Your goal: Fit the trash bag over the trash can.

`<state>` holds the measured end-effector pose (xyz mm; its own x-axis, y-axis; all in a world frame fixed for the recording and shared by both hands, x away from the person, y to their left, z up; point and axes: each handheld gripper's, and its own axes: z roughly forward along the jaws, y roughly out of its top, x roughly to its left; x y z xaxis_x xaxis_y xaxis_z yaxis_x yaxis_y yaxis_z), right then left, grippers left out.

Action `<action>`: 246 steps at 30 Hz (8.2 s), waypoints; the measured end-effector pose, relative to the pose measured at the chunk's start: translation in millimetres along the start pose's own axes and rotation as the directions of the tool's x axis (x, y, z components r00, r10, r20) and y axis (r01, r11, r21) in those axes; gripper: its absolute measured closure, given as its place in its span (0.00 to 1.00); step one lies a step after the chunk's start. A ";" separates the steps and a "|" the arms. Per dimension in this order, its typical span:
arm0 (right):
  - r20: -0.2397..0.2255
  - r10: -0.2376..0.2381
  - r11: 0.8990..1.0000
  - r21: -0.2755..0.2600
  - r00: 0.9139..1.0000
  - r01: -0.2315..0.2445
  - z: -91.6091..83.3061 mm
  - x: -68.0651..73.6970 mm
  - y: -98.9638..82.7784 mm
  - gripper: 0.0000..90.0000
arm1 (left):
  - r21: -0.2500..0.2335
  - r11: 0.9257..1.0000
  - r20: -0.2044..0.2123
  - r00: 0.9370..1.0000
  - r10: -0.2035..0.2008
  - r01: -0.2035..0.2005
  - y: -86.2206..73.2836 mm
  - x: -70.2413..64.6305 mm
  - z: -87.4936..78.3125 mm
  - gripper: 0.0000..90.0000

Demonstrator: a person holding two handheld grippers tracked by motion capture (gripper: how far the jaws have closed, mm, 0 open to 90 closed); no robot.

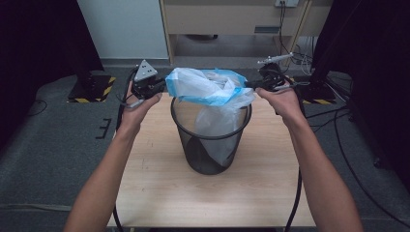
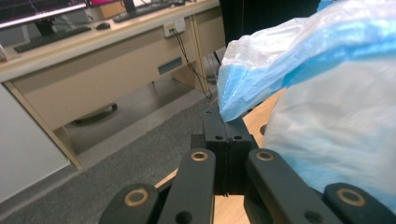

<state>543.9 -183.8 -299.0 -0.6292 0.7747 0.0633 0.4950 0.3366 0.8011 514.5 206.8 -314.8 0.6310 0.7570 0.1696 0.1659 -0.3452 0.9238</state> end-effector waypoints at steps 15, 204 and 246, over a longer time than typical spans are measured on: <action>-0.043 0.021 0.995 0.100 0.999 -0.016 13.9 -7.3 -22.4 1.00 | 0.085 0.996 0.014 1.000 -0.003 0.002 -24.7 -2.5 17.8 1.00; -0.161 -0.340 0.932 -0.192 0.926 0.309 -62.7 53.4 -23.2 0.99 | -0.061 0.996 0.017 0.998 0.059 -0.058 -57.8 -16.4 -37.3 0.84; -0.174 -0.315 0.940 -0.193 0.933 0.282 -58.2 62.6 -6.6 0.99 | -0.151 0.988 0.153 0.987 0.042 -0.019 -38.6 -15.2 -33.0 1.00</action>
<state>466.4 -168.7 -265.6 -0.8473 0.5234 -0.0898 0.1724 0.4311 0.8857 473.5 226.9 -341.7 0.7460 0.6480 0.1536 0.0379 -0.2716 0.9617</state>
